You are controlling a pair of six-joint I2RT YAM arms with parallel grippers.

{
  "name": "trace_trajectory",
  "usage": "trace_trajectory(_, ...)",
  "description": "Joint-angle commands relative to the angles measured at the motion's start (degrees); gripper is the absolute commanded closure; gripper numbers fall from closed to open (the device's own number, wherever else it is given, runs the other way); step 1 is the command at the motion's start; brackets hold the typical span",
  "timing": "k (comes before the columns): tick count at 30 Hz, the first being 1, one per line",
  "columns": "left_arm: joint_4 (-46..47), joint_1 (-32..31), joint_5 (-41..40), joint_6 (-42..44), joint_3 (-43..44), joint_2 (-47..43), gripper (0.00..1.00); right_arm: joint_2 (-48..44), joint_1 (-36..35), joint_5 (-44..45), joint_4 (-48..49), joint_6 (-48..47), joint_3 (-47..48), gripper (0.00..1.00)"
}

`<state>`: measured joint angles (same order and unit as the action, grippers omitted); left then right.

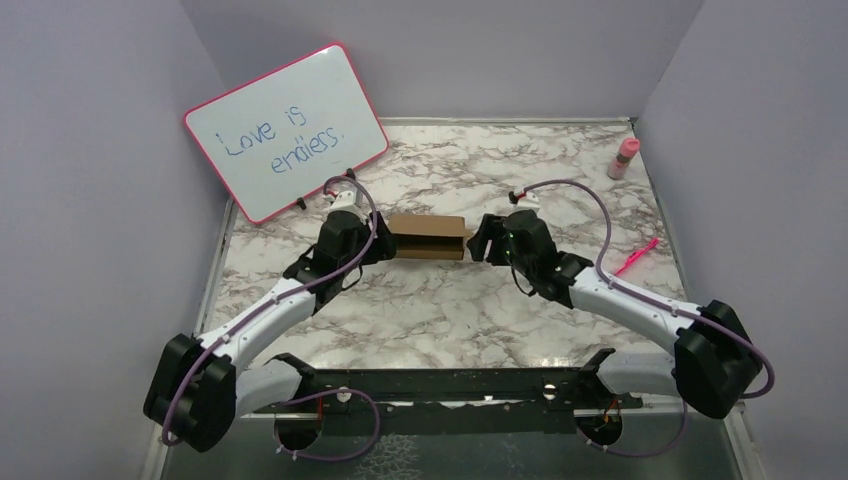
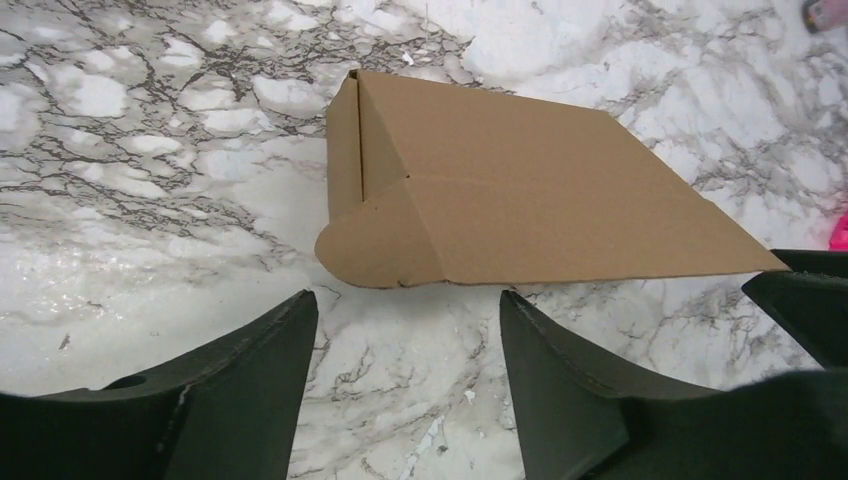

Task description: Fold the paper box

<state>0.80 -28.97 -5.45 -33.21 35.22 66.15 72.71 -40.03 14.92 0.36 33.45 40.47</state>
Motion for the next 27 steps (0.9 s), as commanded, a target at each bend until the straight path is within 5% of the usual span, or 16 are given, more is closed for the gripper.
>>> trace_trajectory(1, -1.4, 0.1, 1.5, 1.7, -1.2, -8.2, 0.29, -6.0, 0.0, -3.6, 1.8, -3.9, -1.7, 0.30)
trace_trajectory(11, -7.9, 3.2, -3.0, 8.4, 7.5, -9.4, 0.17, -4.8, 0.3, -2.9, 2.9, -10.7, 4.4, 0.20)
trace_trajectory(17, -6.2, 12.2, 10.7, 6.7, 14.3, 2.5, 0.23, 3.2, 2.0, -2.8, -1.7, -12.1, 12.0, 0.20)
trace_trajectory(27, 0.3, 12.5, 20.4, 3.3, 11.2, 11.3, 0.31, 9.9, 3.2, -6.4, -0.9, -11.6, 11.3, 0.21)
